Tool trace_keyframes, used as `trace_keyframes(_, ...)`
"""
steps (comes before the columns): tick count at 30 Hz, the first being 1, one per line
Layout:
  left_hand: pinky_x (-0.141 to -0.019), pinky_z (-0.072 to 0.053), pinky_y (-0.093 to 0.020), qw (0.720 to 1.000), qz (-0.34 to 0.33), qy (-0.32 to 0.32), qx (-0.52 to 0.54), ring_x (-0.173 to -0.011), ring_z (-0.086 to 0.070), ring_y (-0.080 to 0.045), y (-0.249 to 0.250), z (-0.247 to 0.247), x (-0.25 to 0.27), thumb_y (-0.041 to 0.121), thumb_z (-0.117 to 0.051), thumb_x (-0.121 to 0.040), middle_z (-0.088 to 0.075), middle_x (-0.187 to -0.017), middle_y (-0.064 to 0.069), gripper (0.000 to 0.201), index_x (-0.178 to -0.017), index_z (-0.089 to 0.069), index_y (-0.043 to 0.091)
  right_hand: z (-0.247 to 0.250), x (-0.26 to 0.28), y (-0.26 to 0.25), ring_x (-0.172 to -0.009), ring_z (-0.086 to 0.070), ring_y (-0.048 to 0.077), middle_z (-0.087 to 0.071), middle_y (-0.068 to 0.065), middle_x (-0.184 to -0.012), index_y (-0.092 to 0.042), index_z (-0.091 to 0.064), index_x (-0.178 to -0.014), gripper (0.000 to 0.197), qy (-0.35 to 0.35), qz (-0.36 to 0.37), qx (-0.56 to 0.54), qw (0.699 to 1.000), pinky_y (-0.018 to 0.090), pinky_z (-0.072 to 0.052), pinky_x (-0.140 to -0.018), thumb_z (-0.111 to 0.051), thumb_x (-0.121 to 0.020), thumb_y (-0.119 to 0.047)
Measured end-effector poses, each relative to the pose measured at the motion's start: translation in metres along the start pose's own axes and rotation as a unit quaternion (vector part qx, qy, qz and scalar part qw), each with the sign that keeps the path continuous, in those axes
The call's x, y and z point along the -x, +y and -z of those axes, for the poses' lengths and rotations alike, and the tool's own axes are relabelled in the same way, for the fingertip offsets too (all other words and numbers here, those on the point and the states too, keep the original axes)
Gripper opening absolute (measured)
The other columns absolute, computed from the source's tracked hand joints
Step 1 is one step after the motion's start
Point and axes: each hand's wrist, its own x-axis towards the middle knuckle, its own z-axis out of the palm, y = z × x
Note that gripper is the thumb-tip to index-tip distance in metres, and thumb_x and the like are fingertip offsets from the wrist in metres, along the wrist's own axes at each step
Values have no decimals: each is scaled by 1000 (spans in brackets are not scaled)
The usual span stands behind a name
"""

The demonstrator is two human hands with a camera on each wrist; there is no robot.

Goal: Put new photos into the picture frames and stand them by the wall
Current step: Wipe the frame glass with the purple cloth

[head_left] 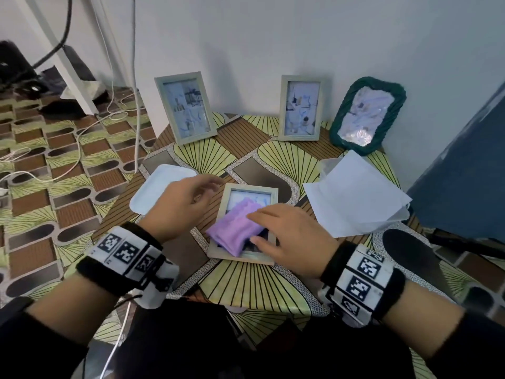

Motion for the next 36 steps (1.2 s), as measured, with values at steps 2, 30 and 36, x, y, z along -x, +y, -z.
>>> trace_keyframes(2, -97, -50, -38, 998, -10, -28, -59, -113, -61, -15, -15, 7, 0, 6, -49, -97, -68, -119, 0, 34, -127, -62, 18, -2, -11, -3, -122, -49, 18, -57, -1, -132, -20, -53, -134, 43, -50, 44, 21, 998, 43, -38, -107, -49, -96, -39)
trace_keyframes(30, -124, -5, -34, 881, -83, -354, -301, -145, 26, -9, -24, -10, 3, 64, -22, -96, 24, -160, 2, 83, -154, 17, 19, 19, -19, 37, -120, -55, 22, -54, 3, -138, -17, -73, -105, 26, -118, 63, 63, 989, 34, -45, -95, -49, -94, -19)
trace_keyframes(36, -117, 13, -24, 883, -51, -373, -280, -142, 32, -5, -19, -16, 4, 90, -29, -75, 38, -153, 6, 117, -148, 30, 21, -8, -23, 5, -147, -19, 22, -21, 8, -159, -14, -27, -150, 66, -156, -22, 63, 985, 40, -27, -116, -30, -98, -54)
